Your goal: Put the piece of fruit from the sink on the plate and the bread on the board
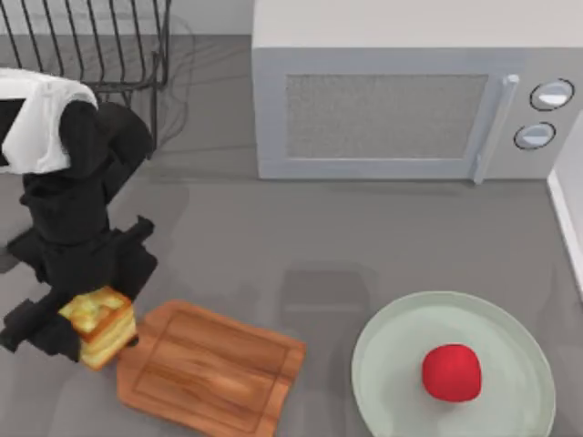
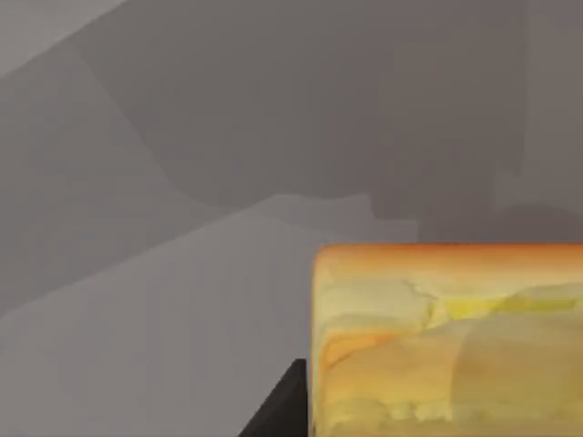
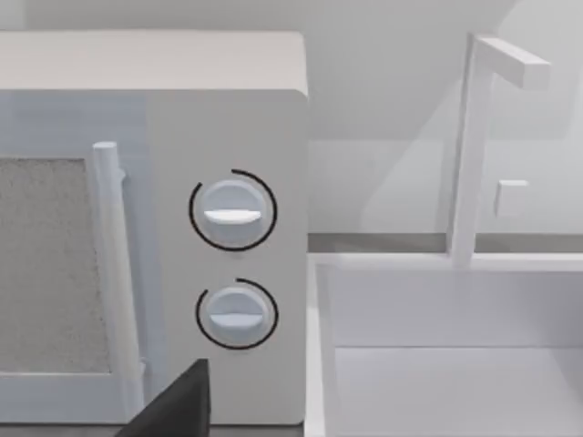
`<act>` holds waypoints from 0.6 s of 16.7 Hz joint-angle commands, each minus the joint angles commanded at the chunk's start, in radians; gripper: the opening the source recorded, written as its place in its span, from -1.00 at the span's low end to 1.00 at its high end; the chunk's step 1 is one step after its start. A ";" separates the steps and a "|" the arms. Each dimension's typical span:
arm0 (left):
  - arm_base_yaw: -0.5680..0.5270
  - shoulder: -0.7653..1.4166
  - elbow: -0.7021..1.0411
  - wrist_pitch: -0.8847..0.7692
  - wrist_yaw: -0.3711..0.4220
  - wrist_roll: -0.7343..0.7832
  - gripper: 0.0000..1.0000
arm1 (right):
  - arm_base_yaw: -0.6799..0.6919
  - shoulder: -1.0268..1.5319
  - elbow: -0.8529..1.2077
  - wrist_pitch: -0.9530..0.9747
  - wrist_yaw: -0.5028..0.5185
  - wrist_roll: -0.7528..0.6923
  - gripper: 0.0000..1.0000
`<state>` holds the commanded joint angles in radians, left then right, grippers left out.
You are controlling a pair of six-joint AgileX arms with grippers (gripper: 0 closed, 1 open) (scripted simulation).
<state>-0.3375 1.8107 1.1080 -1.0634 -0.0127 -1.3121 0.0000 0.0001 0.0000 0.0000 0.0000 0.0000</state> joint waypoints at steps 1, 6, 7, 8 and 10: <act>-0.031 -0.005 -0.003 0.001 0.003 -0.101 -1.00 | 0.000 0.000 0.000 0.000 0.000 0.000 1.00; -0.175 -0.053 -0.004 0.019 0.013 -0.537 -1.00 | 0.000 0.000 0.000 0.000 0.000 0.000 1.00; -0.200 -0.065 -0.002 0.024 0.013 -0.607 -1.00 | 0.000 0.000 0.000 0.000 0.000 0.000 1.00; -0.224 -0.077 0.001 0.029 0.014 -0.670 -1.00 | 0.000 0.000 0.000 0.000 0.000 0.000 1.00; -0.264 -0.099 0.006 0.038 0.013 -0.776 -1.00 | 0.000 0.000 0.000 0.000 0.000 0.000 1.00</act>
<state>-0.6013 1.7115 1.1142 -1.0253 0.0007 -2.0885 0.0000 0.0001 0.0000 0.0000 0.0000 0.0000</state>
